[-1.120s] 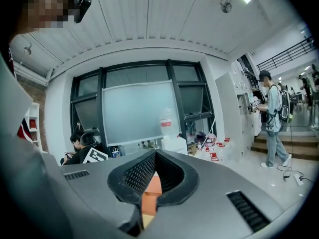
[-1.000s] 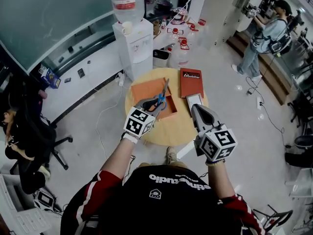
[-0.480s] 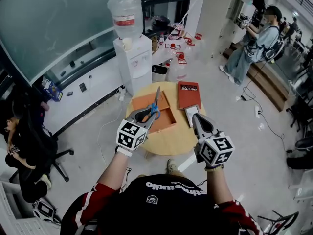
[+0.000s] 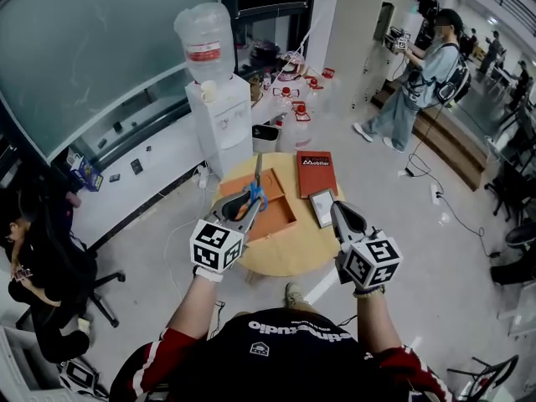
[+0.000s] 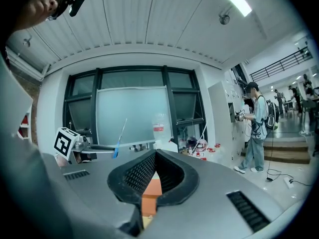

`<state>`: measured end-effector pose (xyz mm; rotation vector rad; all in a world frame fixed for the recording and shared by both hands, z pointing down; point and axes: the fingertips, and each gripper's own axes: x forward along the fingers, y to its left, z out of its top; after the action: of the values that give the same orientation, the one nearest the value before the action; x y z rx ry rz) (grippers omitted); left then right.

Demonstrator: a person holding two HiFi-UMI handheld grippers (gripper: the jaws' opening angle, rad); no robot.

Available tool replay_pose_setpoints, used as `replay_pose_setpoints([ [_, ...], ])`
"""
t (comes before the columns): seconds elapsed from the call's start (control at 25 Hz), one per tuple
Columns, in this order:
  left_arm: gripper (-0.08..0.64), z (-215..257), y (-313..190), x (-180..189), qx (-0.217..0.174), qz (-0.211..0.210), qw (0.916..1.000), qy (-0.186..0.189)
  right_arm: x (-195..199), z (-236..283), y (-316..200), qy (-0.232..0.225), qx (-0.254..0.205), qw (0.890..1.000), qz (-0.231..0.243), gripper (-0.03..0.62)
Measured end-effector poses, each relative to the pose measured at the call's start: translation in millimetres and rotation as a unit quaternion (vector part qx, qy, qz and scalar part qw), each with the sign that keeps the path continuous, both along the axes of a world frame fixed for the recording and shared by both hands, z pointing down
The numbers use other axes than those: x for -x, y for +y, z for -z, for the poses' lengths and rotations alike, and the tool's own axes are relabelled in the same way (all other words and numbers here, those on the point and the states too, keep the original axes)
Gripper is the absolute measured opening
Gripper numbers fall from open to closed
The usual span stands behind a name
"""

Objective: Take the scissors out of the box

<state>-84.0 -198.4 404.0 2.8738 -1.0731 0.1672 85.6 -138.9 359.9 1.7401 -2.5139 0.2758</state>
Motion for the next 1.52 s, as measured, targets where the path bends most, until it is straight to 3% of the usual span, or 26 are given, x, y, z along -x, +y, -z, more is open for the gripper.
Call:
replay_pose_setpoints([
  [0.28, 0.098, 21, 0, 9, -0.038, 0.02, 0.9989, 0.017, -7, 3, 2, 0.007, -0.003, 1.0, -0.011, 0.028],
  [0.72, 0.098, 40, 1, 22, -0.044, 0.034, 0.997, 0.053, -6, 8, 0, 0.015, -0.006, 1.0, -0.009, 0.028],
  [0.96, 0.095, 48, 1, 24, -0.073, 0.041, 0.9953, 0.048, -5, 10, -1, 0.017, -0.01, 1.0, -0.008, 0.028],
  [1.52, 0.095, 58, 2, 24, -0.085, 0.04, 0.9944, 0.049, -10, 16, -4, 0.014, -0.024, 0.999, -0.02, 0.028],
])
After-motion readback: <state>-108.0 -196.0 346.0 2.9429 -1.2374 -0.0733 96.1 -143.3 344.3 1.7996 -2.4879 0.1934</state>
